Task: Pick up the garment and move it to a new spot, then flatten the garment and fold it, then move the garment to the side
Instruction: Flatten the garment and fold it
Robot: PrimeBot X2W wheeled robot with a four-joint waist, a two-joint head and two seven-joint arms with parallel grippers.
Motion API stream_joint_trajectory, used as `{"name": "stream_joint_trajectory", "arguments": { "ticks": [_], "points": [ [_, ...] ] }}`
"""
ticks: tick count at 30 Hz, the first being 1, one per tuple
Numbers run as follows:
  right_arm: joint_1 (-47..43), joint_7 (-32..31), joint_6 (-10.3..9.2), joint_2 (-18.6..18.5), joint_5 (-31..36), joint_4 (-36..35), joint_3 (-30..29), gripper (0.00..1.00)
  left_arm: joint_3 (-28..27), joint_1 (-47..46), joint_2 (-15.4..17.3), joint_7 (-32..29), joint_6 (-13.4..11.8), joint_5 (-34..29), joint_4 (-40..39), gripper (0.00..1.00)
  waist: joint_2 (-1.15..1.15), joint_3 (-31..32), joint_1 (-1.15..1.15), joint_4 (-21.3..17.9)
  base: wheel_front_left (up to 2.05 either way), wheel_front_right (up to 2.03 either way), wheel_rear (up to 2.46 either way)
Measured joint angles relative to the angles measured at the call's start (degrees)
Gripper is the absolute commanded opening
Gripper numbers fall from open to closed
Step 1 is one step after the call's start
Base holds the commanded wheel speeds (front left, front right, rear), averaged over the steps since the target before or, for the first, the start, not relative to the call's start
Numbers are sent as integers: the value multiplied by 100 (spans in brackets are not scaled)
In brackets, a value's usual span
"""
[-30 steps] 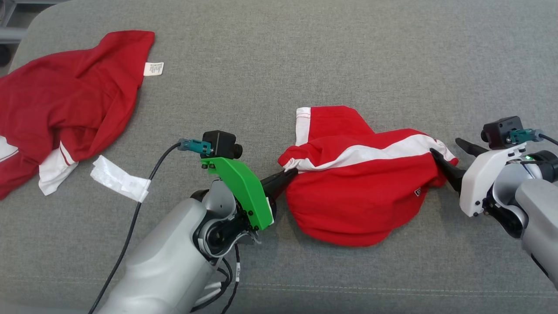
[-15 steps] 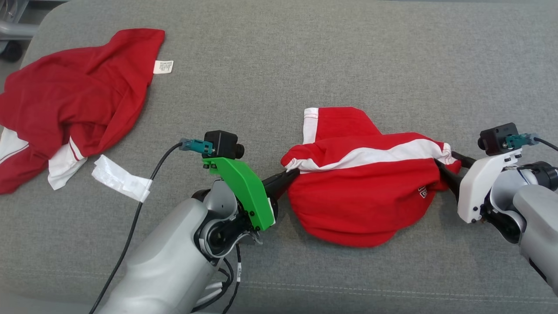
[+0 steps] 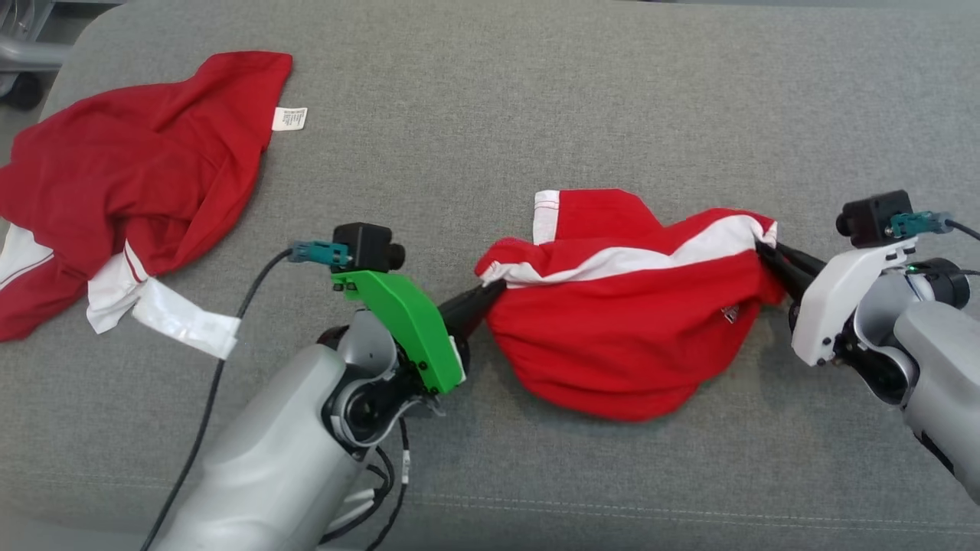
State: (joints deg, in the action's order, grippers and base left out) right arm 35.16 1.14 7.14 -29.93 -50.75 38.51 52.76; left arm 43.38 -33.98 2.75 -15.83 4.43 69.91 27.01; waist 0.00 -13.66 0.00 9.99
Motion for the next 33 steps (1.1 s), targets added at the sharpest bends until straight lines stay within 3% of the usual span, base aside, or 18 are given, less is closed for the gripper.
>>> {"name": "stream_joint_trajectory", "arguments": {
  "ticks": [8, 19, 29, 33],
  "points": [
    [268, 368, -1, -152, -567, -944, -165, 0, -545, -68, 550, 504, 0, -69, -275, 0, 0, 223, 0, -135, 0, 0, 0],
    [378, 881, -1, -566, -1402, -2549, -456, 0, -932, -341, 1194, 470, 8, -68, -971, 0, 0, 805, 0, -345, 0, 0, 0],
    [-241, 1045, -1, -1304, -2107, -4049, -645, 0, -994, 52, 1684, 26, -155, 133, -2072, 0, 0, 1365, 0, -677, 0, 0, 0],
    [-749, 1203, -1, -1703, -2315, -4590, -1045, 0, -1051, 315, 1824, -88, -305, 313, -2915, 0, 0, 1471, 0, -833, 0, 0, 0]
  ]
}}
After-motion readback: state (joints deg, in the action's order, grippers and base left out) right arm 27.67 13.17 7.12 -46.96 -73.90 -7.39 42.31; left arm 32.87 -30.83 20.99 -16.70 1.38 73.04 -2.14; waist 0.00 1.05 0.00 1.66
